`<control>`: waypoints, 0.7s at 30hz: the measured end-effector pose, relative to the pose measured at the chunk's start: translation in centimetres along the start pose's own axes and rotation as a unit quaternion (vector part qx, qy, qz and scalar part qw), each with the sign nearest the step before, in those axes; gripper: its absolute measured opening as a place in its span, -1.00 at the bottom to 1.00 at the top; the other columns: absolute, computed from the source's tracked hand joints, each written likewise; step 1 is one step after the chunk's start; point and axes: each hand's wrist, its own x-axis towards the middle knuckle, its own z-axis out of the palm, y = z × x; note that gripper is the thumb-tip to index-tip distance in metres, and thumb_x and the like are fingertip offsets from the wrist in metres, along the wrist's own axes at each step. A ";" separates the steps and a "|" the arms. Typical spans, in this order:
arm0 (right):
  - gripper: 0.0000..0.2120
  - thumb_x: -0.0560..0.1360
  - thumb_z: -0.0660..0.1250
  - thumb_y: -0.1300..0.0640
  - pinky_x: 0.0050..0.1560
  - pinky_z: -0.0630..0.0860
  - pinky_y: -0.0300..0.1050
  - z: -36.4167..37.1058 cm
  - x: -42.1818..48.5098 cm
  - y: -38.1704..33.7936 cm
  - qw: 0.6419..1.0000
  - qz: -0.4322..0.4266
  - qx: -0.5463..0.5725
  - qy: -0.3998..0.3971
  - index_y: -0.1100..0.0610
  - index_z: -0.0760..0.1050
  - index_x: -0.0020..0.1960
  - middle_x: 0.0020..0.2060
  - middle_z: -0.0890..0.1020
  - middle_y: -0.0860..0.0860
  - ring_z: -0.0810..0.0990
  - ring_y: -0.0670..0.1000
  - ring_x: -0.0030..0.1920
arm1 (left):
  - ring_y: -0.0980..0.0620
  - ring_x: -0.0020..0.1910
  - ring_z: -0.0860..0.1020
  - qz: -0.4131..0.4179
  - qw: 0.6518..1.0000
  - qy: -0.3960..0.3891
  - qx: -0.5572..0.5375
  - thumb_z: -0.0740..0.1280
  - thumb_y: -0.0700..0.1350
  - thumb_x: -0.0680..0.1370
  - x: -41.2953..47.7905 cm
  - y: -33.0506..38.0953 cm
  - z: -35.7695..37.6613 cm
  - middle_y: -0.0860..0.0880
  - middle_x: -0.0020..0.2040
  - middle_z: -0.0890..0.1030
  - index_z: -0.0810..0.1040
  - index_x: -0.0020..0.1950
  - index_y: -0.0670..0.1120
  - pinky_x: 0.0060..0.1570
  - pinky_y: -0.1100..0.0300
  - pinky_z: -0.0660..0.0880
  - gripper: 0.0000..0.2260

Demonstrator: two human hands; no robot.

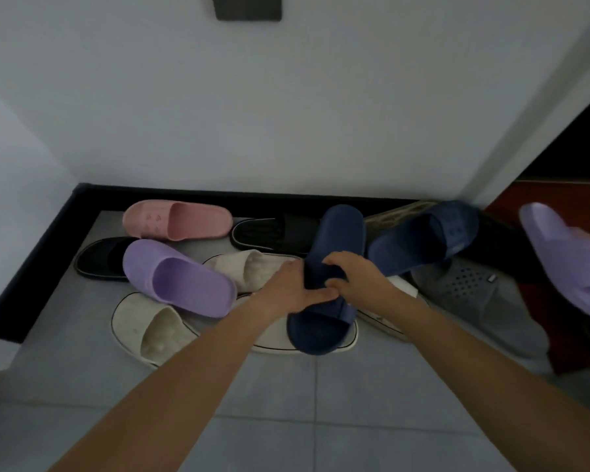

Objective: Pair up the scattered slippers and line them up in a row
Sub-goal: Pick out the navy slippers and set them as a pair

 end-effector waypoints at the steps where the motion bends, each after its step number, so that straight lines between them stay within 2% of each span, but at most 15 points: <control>1: -0.72 0.47 0.34 0.16 0.03 0.41 -0.08 -0.7 -0.4 -0.5 1.000 -0.011 0.018 0.009 0.14 0.49 0.18 0.09 0.58 0.10 0.52 0.09 0.07 | 0.00 0.04 0.55 -0.007 0.999 -0.006 -0.048 0.51 0.21 0.27 0.0 0.5 -0.1 -0.03 0.11 0.56 0.42 0.21 -0.08 0.00 0.09 0.52 -0.36; 4: -0.79 0.49 0.33 0.18 -0.06 0.33 -0.19 -2.5 -1.9 -1.0 0.996 -0.002 0.082 0.031 0.14 0.54 0.12 0.00 0.60 0.03 0.49 -0.05 -0.06 | 0.10 0.05 0.51 -0.001 0.994 -0.032 -0.106 0.58 0.13 0.21 -0.8 1.2 -0.3 0.05 0.17 0.53 0.35 0.30 -0.02 -0.09 0.30 0.44 -0.24; 6: -0.82 0.49 0.33 0.20 -0.06 0.39 -0.16 -3.0 -2.7 -0.8 0.990 0.025 0.129 0.050 0.16 0.57 0.08 -0.04 0.62 0.01 0.52 -0.03 -0.06 | 0.02 0.19 0.48 0.020 0.998 -0.013 -0.066 0.58 0.15 0.19 -1.4 1.6 -0.1 0.05 0.21 0.47 0.29 0.35 -0.03 -0.01 0.26 0.43 -0.16; 9: -0.81 0.47 0.36 0.18 0.02 0.53 0.01 -2.8 -3.7 -0.7 0.967 0.117 0.203 0.098 0.21 0.61 0.06 -0.06 0.67 0.09 0.60 0.07 -0.02 | -0.11 0.34 0.34 0.009 0.986 0.136 0.093 0.48 0.30 0.20 -2.9 2.6 0.7 -0.09 0.37 0.35 0.26 0.41 -0.09 0.23 0.05 0.33 -0.09; 11: -0.77 0.47 0.38 0.18 -0.03 0.54 -0.01 -2.5 -4.3 -0.7 0.931 0.196 0.283 0.122 0.24 0.59 0.09 -0.10 0.66 0.11 0.60 0.05 -0.06 | -0.10 0.28 0.36 0.024 0.958 0.241 0.157 0.45 0.26 0.28 -4.1 3.2 1.4 -0.10 0.32 0.39 0.34 0.35 -0.09 0.21 0.07 0.28 -0.23; 13: -0.79 0.48 0.37 0.23 -0.18 0.56 -0.07 -2.1 -5.0 -1.1 0.858 0.258 0.427 0.126 0.26 0.56 0.10 -0.18 0.64 0.10 0.61 0.04 -0.17 | -0.09 0.20 0.40 0.028 0.945 0.302 0.126 0.46 0.14 0.35 -4.9 3.7 2.2 -0.09 0.22 0.43 0.39 0.28 -0.11 0.14 0.08 0.30 -0.39; 15: -0.85 0.47 0.37 0.28 -0.21 0.60 -0.10 -1.7 -5.9 -1.7 0.771 0.296 0.554 0.108 0.19 0.51 0.03 -0.14 0.64 0.12 0.64 0.05 -0.15 | -0.06 0.08 0.45 -0.007 0.959 0.281 -0.021 0.46 0.04 0.41 -5.2 4.5 2.5 -0.06 0.08 0.46 0.38 0.22 -0.15 0.01 0.14 0.38 -0.50; 17: -0.88 0.46 0.36 0.32 -0.23 0.60 -0.15 -1.2 -6.7 -2.0 0.749 0.300 0.585 0.086 0.16 0.49 -0.05 -0.12 0.64 0.12 0.64 0.05 -0.13 | -0.03 -0.03 0.52 -0.055 0.966 0.209 -0.145 0.41 -0.01 0.47 -4.8 5.2 2.3 0.00 -0.10 0.50 0.44 0.10 -0.15 -0.15 0.19 0.40 -0.68; 19: -0.89 0.47 0.34 0.34 -0.24 0.59 -0.16 -0.7 -7.3 -2.0 0.733 0.303 0.604 0.077 0.17 0.49 -0.07 -0.13 0.63 0.12 0.64 0.05 -0.13 | -0.06 -0.03 0.56 -0.076 0.970 0.176 -0.147 0.37 -0.02 0.51 -4.2 5.3 1.9 -0.02 -0.11 0.58 0.51 -0.02 -0.11 -0.12 0.15 0.45 -0.83; 21: -0.89 0.48 0.33 0.34 -0.23 0.57 -0.17 -0.2 -7.7 -1.7 0.715 0.311 0.620 0.081 0.17 0.48 -0.08 -0.16 0.61 0.11 0.62 0.04 -0.16 | -0.07 0.07 0.53 -0.086 0.975 0.179 -0.099 0.39 -0.02 0.49 -3.9 5.2 1.7 -0.08 0.06 0.58 0.53 0.10 -0.13 0.06 0.06 0.47 -0.74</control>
